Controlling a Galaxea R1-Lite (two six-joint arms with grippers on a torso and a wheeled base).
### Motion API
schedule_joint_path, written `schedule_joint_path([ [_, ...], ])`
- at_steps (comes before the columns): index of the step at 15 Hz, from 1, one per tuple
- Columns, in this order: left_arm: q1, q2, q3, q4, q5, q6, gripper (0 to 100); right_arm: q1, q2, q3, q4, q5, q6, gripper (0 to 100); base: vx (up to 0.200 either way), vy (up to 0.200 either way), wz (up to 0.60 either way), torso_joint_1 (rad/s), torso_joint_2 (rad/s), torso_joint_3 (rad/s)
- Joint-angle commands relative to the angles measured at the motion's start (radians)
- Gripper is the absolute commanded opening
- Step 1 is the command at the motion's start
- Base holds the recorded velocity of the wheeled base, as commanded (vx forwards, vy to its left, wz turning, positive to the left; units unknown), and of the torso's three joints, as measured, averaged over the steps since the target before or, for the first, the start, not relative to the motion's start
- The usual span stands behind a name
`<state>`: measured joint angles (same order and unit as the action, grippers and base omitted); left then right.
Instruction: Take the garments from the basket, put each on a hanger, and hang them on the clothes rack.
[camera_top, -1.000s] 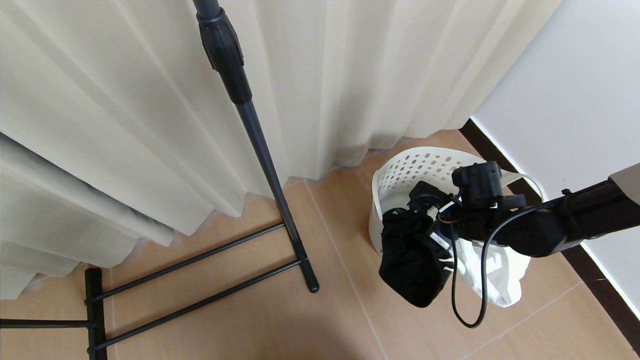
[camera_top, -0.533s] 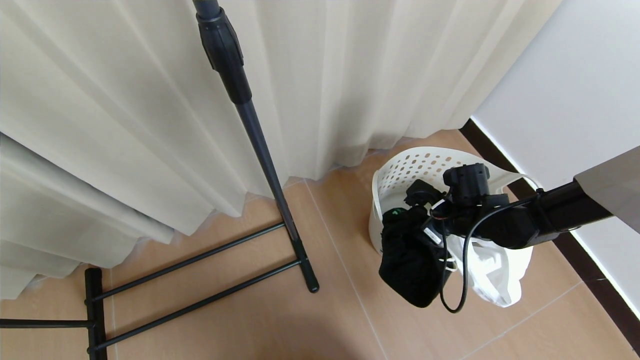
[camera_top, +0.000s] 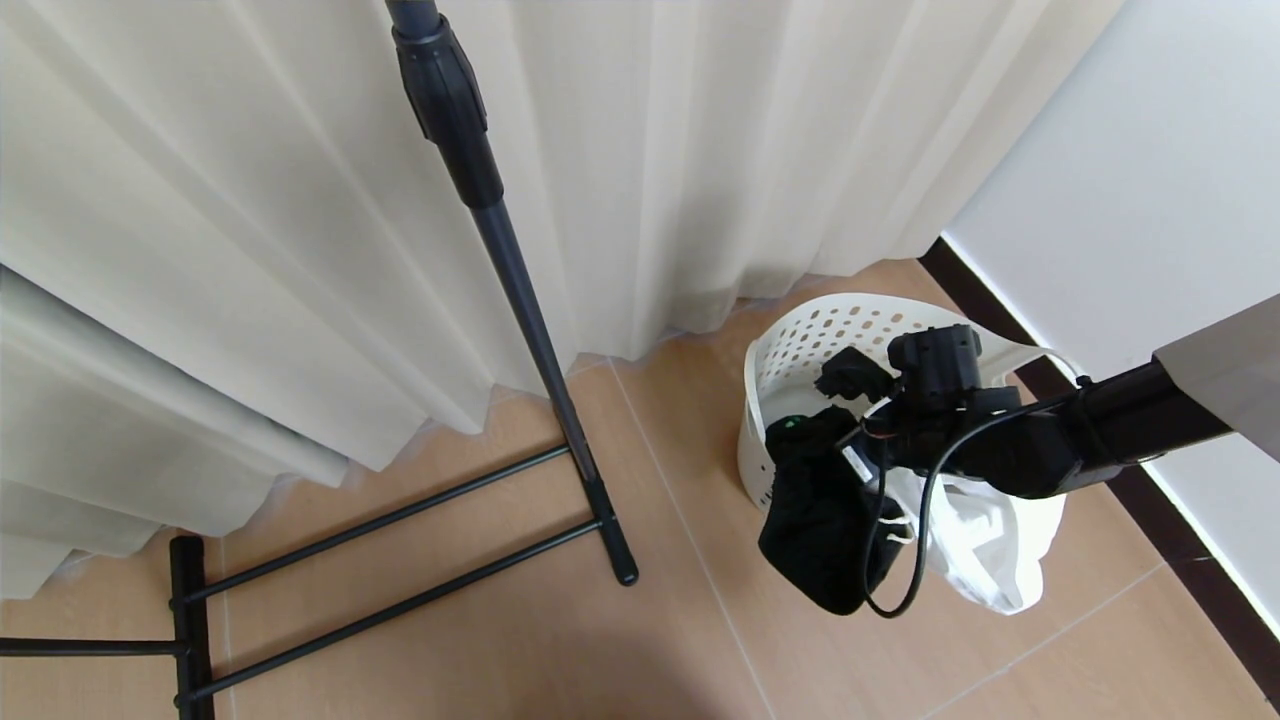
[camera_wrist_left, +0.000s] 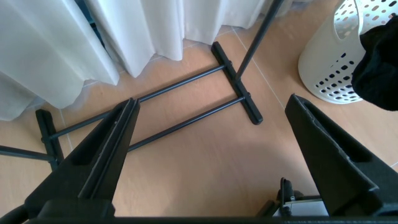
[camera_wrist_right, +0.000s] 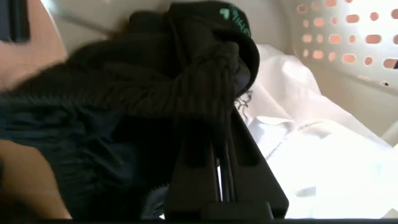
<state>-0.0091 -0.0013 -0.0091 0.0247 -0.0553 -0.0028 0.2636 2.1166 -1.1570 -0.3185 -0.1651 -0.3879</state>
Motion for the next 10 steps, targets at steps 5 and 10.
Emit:
schedule_joint_path([
  [5, 0.0, 0.001, 0.0, 0.0, 0.0, 0.0, 100, 0.158, -0.495, 0.375, -0.211, -0.004, 0.101, 0, 0.0, 0.0, 0.0, 0.0, 0.0, 0.0],
  [10, 0.0, 0.001, 0.0, 0.0, 0.0, 0.0, 100, 0.352, -0.9, 0.576, -0.2, -0.001, 0.101, 0, 0.0, 0.0, 0.0, 0.0, 0.0, 0.0],
])
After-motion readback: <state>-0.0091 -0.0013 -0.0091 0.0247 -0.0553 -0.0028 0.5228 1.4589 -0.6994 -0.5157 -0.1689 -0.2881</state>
